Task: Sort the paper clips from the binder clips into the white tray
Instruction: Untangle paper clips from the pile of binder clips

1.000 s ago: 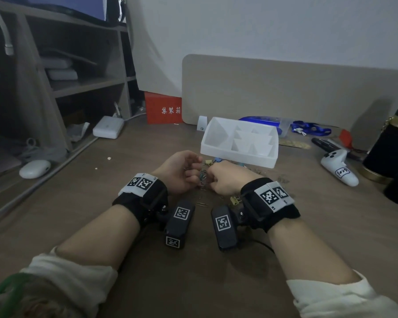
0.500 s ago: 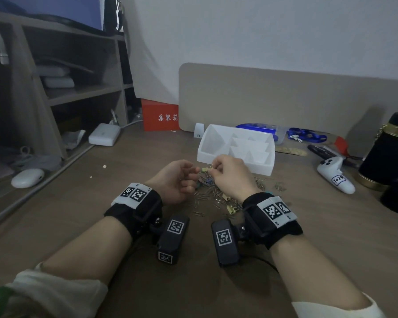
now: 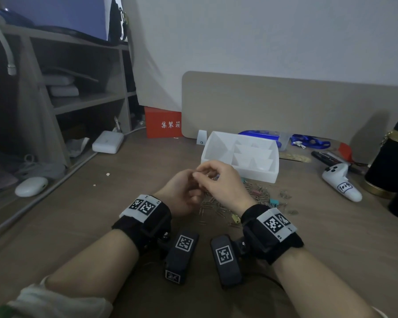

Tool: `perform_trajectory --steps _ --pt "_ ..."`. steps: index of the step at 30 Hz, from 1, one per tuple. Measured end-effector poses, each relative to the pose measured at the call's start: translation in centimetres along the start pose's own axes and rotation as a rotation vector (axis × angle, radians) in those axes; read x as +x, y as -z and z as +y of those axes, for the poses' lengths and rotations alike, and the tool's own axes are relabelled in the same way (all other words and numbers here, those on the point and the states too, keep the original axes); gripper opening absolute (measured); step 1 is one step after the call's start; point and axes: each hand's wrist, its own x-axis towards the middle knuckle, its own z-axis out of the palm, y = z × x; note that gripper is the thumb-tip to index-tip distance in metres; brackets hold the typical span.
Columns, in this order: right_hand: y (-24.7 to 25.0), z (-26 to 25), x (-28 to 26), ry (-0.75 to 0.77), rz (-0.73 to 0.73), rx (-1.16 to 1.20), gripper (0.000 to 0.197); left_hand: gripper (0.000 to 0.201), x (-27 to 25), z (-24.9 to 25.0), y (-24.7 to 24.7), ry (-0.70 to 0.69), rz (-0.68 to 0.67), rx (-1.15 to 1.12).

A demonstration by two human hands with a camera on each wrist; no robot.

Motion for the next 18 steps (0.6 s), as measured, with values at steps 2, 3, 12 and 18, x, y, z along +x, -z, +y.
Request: perform_trajectory --steps 2,3,12,18 --pt "0.3 0.6 0.2 -0.05 0.02 -0.074 0.01 0.027 0.2 0.2 0.4 -0.025 0.06 -0.046" --pt "0.5 0.9 0.3 -0.08 -0.011 -0.158 0.012 0.028 0.3 0.3 0.6 -0.04 0.087 -0.062" --pt "0.2 2.1 0.2 -0.16 -0.402 -0.556 0.031 0.027 0.4 0.5 0.9 -0.102 0.169 -0.127" --pt "0.4 2.1 0.1 -0.126 -0.375 -0.585 0.005 0.029 0.3 0.5 0.8 -0.066 0.158 -0.086"
